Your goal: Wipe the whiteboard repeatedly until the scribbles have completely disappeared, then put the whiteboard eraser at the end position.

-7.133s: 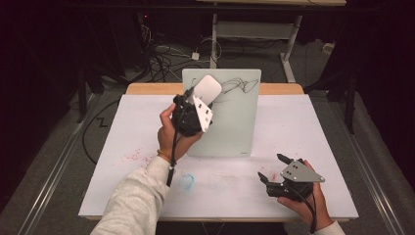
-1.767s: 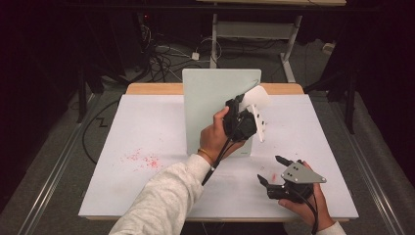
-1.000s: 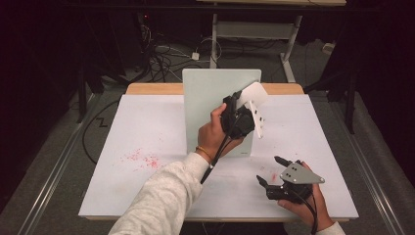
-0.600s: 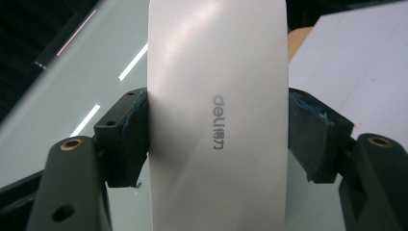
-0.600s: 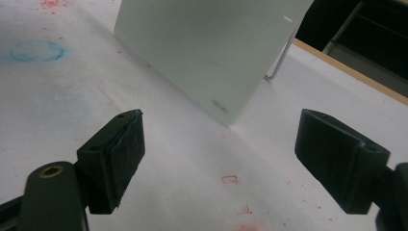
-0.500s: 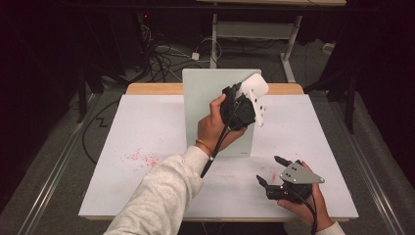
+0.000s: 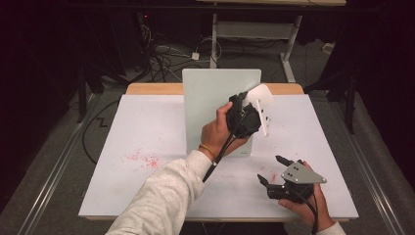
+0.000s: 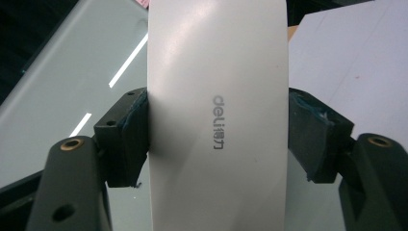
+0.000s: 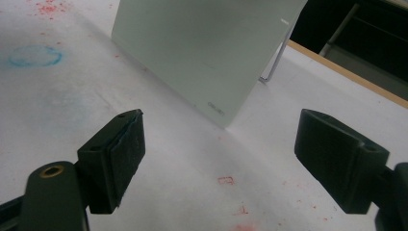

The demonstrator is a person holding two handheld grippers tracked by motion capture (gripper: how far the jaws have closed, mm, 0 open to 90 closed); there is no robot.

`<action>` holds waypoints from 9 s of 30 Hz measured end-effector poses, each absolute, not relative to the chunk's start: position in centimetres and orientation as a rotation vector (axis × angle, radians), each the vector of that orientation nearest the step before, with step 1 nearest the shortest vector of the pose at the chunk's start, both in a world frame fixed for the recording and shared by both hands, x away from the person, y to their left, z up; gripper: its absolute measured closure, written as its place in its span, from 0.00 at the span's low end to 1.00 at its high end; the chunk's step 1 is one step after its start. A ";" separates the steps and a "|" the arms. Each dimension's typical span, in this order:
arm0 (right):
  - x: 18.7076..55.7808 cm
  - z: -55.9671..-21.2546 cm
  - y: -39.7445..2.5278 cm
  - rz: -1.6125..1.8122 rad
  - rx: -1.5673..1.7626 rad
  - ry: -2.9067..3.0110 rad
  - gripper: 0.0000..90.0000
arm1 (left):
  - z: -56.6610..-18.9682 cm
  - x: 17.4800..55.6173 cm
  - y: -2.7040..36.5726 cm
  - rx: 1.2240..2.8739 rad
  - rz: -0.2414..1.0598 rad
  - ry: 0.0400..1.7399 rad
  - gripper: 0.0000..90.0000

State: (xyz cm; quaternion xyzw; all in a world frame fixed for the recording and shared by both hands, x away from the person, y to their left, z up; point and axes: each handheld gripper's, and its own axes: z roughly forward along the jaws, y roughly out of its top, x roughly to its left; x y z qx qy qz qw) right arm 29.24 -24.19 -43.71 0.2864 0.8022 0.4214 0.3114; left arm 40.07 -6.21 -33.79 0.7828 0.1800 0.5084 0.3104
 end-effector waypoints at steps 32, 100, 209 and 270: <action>29.1 -43.7 -24.1 1.108 0.744 2.126 0.21 | -37.4 38.6 -1.7 2.135 1.319 0.487 0.32; 29.3 -44.1 -23.7 1.087 0.742 2.148 0.22 | -37.0 37.0 11.3 2.030 1.080 0.738 0.32; 29.4 -44.1 -24.3 1.075 0.761 2.128 0.22 | -43.3 32.5 4.1 2.526 0.331 0.022 0.26; 28.8 -43.6 -24.3 1.072 0.744 2.086 0.22 | -40.9 30.9 15.0 2.102 0.922 0.489 0.20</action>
